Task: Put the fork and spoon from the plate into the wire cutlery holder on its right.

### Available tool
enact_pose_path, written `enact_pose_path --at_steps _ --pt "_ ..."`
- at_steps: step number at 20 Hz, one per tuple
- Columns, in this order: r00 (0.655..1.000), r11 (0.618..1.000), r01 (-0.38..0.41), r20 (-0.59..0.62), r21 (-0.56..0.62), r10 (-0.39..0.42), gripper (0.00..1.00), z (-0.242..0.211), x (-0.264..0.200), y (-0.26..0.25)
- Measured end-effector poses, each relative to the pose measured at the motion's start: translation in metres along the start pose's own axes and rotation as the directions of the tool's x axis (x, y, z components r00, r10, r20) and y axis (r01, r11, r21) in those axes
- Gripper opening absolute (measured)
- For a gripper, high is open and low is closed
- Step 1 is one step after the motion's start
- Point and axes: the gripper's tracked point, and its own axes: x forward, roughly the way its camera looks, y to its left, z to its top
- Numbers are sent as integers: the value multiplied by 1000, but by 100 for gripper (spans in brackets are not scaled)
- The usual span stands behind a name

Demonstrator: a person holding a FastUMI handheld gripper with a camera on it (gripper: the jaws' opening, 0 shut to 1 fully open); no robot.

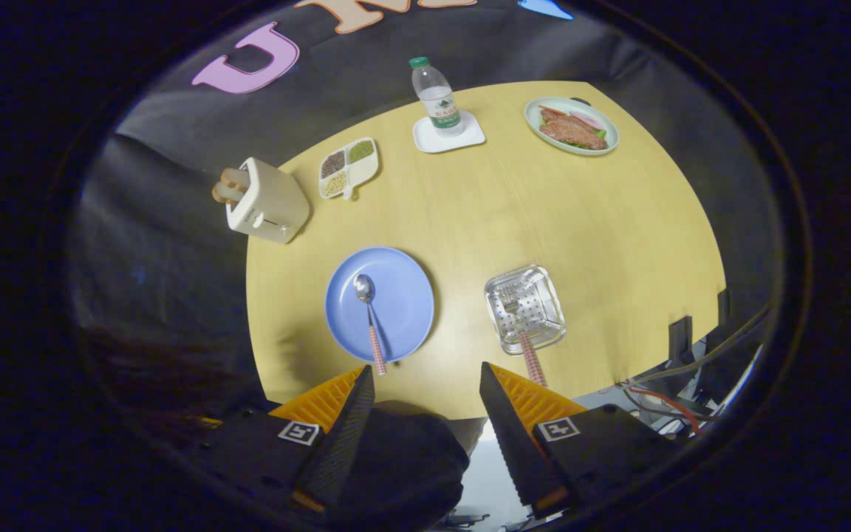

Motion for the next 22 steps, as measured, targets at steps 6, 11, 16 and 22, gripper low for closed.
enact_pose_path --at_steps 6,11,16,22 --pt "998 995 -36 40 -94 40 91 -10 35 49" --pt "999 986 -49 4 -159 50 90 -20 83 74" --pt "999 963 23 -29 -268 -32 89 -27 146 78" --pt "989 943 49 -113 -330 -91 88 -50 203 84"
